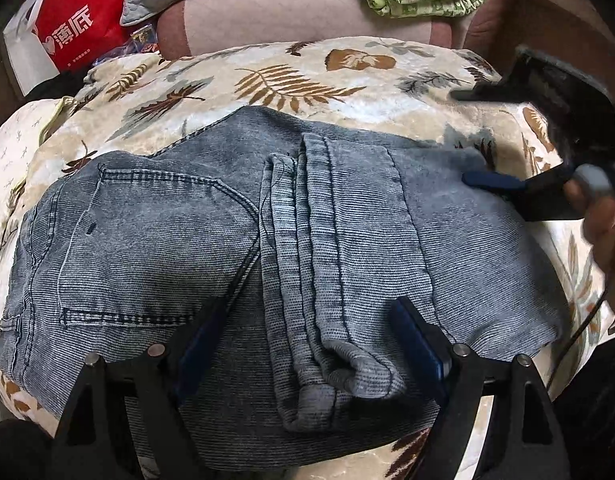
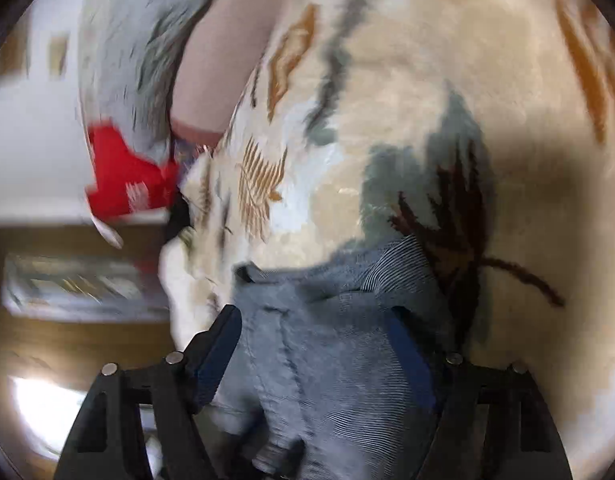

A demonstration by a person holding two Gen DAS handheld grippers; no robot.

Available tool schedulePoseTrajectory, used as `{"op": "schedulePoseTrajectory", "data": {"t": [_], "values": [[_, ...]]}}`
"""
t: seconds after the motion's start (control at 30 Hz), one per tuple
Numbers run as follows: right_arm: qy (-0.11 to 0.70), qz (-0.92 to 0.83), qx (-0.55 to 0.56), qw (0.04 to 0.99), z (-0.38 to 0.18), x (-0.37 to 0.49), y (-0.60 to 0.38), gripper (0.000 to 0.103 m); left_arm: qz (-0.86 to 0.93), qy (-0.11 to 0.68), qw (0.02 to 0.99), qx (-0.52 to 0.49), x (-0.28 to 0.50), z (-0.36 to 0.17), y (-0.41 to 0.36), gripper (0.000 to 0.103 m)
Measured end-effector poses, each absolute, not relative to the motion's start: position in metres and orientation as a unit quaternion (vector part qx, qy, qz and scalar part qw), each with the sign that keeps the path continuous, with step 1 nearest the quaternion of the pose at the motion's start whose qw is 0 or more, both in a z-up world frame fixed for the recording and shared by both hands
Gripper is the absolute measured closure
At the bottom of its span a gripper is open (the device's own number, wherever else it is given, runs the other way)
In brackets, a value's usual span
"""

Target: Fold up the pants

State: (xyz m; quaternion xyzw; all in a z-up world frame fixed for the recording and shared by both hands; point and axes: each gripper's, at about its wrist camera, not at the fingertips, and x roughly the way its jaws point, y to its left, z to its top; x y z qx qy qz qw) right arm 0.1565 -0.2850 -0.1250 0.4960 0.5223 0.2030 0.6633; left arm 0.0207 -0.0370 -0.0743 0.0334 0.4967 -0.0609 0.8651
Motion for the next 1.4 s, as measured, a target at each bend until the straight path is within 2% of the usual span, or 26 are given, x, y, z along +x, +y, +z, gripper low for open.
{"op": "schedulePoseTrajectory", "data": {"t": [0.13, 0.2, 0.27, 0.33, 0.5, 0.63, 0.7, 0.77, 0.83, 0.93, 1.0, 1.07, 1.13, 1.27, 1.4], "values": [[0.494, 0.23, 0.446, 0.71, -0.085, 0.153, -0.281, 0.025, -0.063, 0.492, 0.868, 0.034, 0.019, -0.075, -0.038, 0.018], [0.494, 0.217, 0.436, 0.72, -0.092, 0.166, -0.28, 0.02, -0.063, 0.493, 0.867, 0.033, 0.019, -0.075, -0.037, 0.018], [0.515, 0.202, 0.446, 0.704, -0.119, 0.178, -0.283, 0.021, -0.064, 0.495, 0.866, 0.034, 0.02, -0.075, -0.038, 0.017], [0.495, 0.208, 0.471, 0.7, -0.107, 0.168, -0.29, 0.021, -0.068, 0.494, 0.866, 0.033, 0.019, -0.074, -0.037, 0.017], [0.478, 0.249, 0.447, 0.714, -0.063, 0.103, -0.296, 0.02, -0.072, 0.493, 0.867, -0.018, 0.021, -0.055, -0.025, 0.017], [0.505, 0.263, 0.461, 0.68, -0.085, 0.048, -0.286, 0.02, -0.062, 0.467, 0.882, -0.027, 0.022, -0.037, -0.02, 0.017], [0.536, 0.253, 0.462, 0.659, -0.116, 0.035, -0.278, 0.019, -0.065, 0.482, 0.874, -0.025, 0.027, -0.044, -0.021, 0.017], [0.515, 0.249, 0.499, 0.651, -0.122, 0.026, -0.29, 0.022, -0.059, 0.519, 0.853, 0.002, 0.033, -0.066, -0.027, 0.017], [0.517, 0.237, 0.494, 0.658, -0.11, 0.026, -0.296, 0.022, -0.055, 0.511, 0.857, 0.035, 0.03, -0.069, -0.033, 0.017], [0.499, 0.259, 0.473, 0.678, -0.09, 0.023, -0.296, 0.019, -0.07, 0.484, 0.872, -0.002, 0.022, -0.049, -0.032, 0.017], [0.519, 0.251, 0.466, 0.671, -0.105, 0.021, -0.296, 0.015, -0.073, 0.475, 0.877, -0.003, 0.021, -0.046, -0.035, 0.017], [0.528, 0.24, 0.486, 0.654, -0.119, 0.02, -0.297, 0.016, -0.072, 0.5, 0.863, 0.029, 0.023, -0.063, -0.042, 0.017], [0.527, 0.239, 0.477, 0.661, -0.103, 0.025, -0.301, 0.016, -0.074, 0.502, 0.861, 0.038, 0.022, -0.077, -0.042, 0.016], [0.519, 0.235, 0.409, 0.713, -0.062, 0.058, -0.307, 0.016, -0.08, 0.494, 0.865, 0.034, 0.019, -0.076, -0.041, 0.016], [0.548, 0.19, 0.375, 0.723, -0.075, 0.111, -0.302, 0.017, -0.086, 0.485, 0.869, 0.032, 0.017, -0.076, -0.039, 0.015]]}}
